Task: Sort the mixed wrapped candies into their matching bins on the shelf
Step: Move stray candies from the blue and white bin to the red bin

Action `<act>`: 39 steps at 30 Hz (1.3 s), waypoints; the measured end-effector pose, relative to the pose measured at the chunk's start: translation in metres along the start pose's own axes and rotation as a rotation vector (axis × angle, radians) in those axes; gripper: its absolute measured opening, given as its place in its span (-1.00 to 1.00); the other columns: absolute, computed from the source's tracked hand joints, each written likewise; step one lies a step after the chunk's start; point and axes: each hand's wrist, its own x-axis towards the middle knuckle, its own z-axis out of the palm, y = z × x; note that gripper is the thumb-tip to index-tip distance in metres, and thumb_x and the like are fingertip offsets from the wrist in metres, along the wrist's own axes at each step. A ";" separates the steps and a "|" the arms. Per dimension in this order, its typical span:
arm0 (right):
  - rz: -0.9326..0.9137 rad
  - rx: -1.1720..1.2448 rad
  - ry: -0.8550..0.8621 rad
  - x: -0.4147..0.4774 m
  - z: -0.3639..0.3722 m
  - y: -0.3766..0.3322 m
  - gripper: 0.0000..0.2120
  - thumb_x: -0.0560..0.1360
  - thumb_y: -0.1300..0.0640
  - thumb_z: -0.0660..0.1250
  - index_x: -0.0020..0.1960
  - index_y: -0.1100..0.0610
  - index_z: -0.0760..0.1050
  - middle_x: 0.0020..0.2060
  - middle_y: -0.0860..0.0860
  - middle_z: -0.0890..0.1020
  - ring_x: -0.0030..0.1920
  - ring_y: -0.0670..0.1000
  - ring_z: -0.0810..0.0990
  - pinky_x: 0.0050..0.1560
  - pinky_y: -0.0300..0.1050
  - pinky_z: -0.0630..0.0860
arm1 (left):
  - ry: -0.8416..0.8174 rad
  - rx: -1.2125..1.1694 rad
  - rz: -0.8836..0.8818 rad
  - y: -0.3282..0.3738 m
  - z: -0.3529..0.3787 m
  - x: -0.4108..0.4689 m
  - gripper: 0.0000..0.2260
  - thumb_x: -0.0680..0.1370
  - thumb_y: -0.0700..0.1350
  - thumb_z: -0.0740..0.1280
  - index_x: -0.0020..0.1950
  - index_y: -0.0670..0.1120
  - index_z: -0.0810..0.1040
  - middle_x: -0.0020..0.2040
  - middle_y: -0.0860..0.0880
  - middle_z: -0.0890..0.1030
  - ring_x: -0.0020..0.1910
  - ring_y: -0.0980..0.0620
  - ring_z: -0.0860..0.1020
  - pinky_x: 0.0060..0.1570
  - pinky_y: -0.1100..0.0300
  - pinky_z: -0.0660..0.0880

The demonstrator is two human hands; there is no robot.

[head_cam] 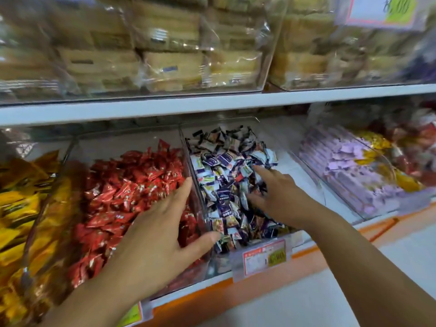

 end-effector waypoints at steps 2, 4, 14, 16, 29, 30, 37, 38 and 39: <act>-0.023 -0.043 0.017 0.006 0.001 -0.003 -0.31 0.54 -0.12 0.27 0.55 -0.15 -0.02 0.25 0.15 0.39 0.30 0.18 0.24 0.20 0.00 0.29 | -0.016 0.003 -0.015 0.001 0.000 0.001 -0.17 0.17 0.62 -0.20 0.29 0.38 -0.51 0.35 0.40 -0.31 0.35 0.40 -0.11 0.40 0.31 -0.05; -0.041 0.080 0.023 0.007 -0.003 -0.003 -0.35 0.49 -0.03 0.35 0.48 -0.20 0.11 0.01 0.09 0.47 0.19 0.09 0.29 0.11 -0.06 0.35 | -0.016 -0.005 -0.017 0.000 0.001 0.001 -0.17 0.17 0.62 -0.21 0.30 0.37 -0.49 0.37 0.40 -0.25 0.39 0.38 -0.09 0.38 0.32 -0.04; 0.043 0.185 -0.280 0.011 -0.017 -0.004 -0.15 0.38 -0.10 0.50 0.45 -0.31 0.02 0.32 0.03 0.33 0.03 0.01 0.54 0.00 -0.11 0.47 | -0.056 0.010 -0.027 0.004 0.001 -0.001 -0.16 0.18 0.59 -0.26 0.30 0.32 -0.58 0.37 0.38 -0.28 0.51 0.25 -0.09 0.43 0.26 -0.07; 0.070 0.180 -0.349 0.012 -0.021 -0.004 -0.16 0.38 -0.07 0.51 0.46 -0.27 0.04 0.36 0.06 0.36 0.08 0.02 0.53 0.08 -0.09 0.45 | -0.061 0.005 -0.025 0.002 0.002 0.000 -0.11 0.18 0.60 -0.25 0.38 0.29 -0.54 0.40 0.39 -0.22 0.49 0.28 -0.08 0.44 0.26 -0.06; 0.030 0.302 -0.303 0.007 -0.017 -0.002 -0.25 0.42 0.14 0.48 0.47 -0.17 0.18 0.24 0.00 0.46 -0.50 -0.23 0.45 -0.39 -0.35 0.39 | -0.066 -0.020 -0.030 0.004 0.003 0.002 -0.21 0.17 0.60 -0.23 0.21 0.38 -0.60 0.35 0.42 -0.18 0.48 0.29 -0.06 0.40 0.31 -0.03; 0.029 0.337 -0.282 0.006 -0.016 0.000 -0.31 0.43 0.19 0.46 0.42 -0.18 0.24 0.15 0.02 0.52 -0.58 -0.18 0.38 -0.47 -0.33 0.36 | -0.066 -0.024 -0.032 0.004 0.003 0.002 -0.21 0.17 0.60 -0.23 0.21 0.39 -0.61 0.35 0.43 -0.18 0.48 0.30 -0.06 0.40 0.31 -0.03; 0.004 0.620 -0.026 0.003 -0.036 -0.010 -0.60 0.40 0.17 0.51 0.11 -0.17 0.48 0.08 -0.24 0.46 -0.06 0.11 0.64 -0.25 -0.14 0.54 | -0.060 -0.069 -0.045 0.002 0.004 0.003 -0.21 0.16 0.61 -0.20 0.23 0.42 -0.56 0.51 0.33 -0.06 0.47 0.27 0.00 0.41 0.27 0.02; -0.004 0.634 0.012 0.004 -0.038 -0.015 -0.60 0.40 0.11 0.52 0.12 -0.20 0.48 0.08 -0.28 0.43 0.06 0.16 0.61 -0.15 -0.09 0.58 | -0.062 -0.072 -0.044 0.002 0.003 0.002 -0.21 0.17 0.61 -0.20 0.23 0.43 -0.55 0.50 0.34 -0.06 0.47 0.28 -0.01 0.40 0.27 0.02; -0.029 0.641 0.046 0.004 -0.038 -0.021 -0.60 0.39 0.04 0.52 0.14 -0.22 0.47 0.08 -0.31 0.43 0.05 0.09 0.61 -0.13 -0.15 0.57 | -0.063 -0.078 -0.044 0.002 0.003 0.002 -0.21 0.17 0.61 -0.20 0.23 0.43 -0.55 0.48 0.36 -0.06 0.46 0.28 -0.01 0.40 0.28 0.02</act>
